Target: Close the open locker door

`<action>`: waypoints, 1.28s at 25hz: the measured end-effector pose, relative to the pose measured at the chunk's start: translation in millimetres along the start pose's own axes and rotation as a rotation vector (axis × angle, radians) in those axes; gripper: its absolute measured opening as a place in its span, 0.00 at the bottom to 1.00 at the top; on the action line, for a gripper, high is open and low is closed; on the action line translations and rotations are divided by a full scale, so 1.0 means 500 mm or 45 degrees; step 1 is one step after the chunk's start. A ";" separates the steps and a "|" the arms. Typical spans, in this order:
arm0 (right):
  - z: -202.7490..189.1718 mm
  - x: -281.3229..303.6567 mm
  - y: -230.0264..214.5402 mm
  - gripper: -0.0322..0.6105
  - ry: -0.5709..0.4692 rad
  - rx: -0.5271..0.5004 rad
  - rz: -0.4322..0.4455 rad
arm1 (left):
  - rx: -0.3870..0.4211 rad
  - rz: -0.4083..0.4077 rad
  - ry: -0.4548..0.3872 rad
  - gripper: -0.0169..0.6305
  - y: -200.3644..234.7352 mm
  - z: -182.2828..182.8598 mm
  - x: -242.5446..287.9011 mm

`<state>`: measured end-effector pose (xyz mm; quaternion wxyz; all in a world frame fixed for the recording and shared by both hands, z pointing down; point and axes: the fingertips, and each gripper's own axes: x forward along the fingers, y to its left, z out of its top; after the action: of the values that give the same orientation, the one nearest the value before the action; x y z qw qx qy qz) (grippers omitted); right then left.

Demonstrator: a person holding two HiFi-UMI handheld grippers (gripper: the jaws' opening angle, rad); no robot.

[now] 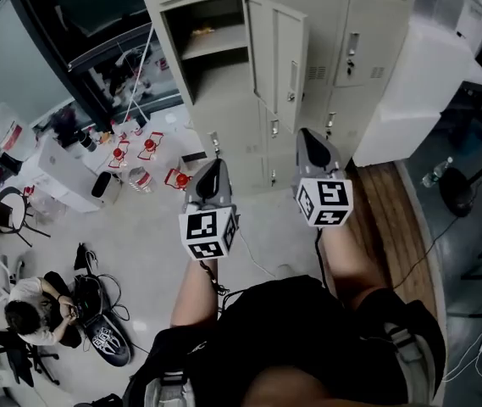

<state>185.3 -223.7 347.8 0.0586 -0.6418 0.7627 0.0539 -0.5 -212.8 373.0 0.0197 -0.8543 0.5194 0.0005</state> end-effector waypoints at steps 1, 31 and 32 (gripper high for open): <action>-0.004 0.020 -0.017 0.06 0.006 0.001 0.001 | -0.001 0.001 0.002 0.03 -0.001 0.000 0.025; -0.058 0.304 -0.170 0.30 0.121 -0.038 0.153 | -0.015 -0.025 0.062 0.03 0.050 -0.034 0.281; -0.060 0.307 -0.172 0.30 0.124 -0.043 0.142 | -0.016 -0.022 0.063 0.03 0.053 -0.035 0.282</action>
<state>243.6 -392.6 352.6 0.0074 -0.6011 0.7982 0.0385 40.6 -350.8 386.7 0.0016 -0.8587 0.5122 -0.0174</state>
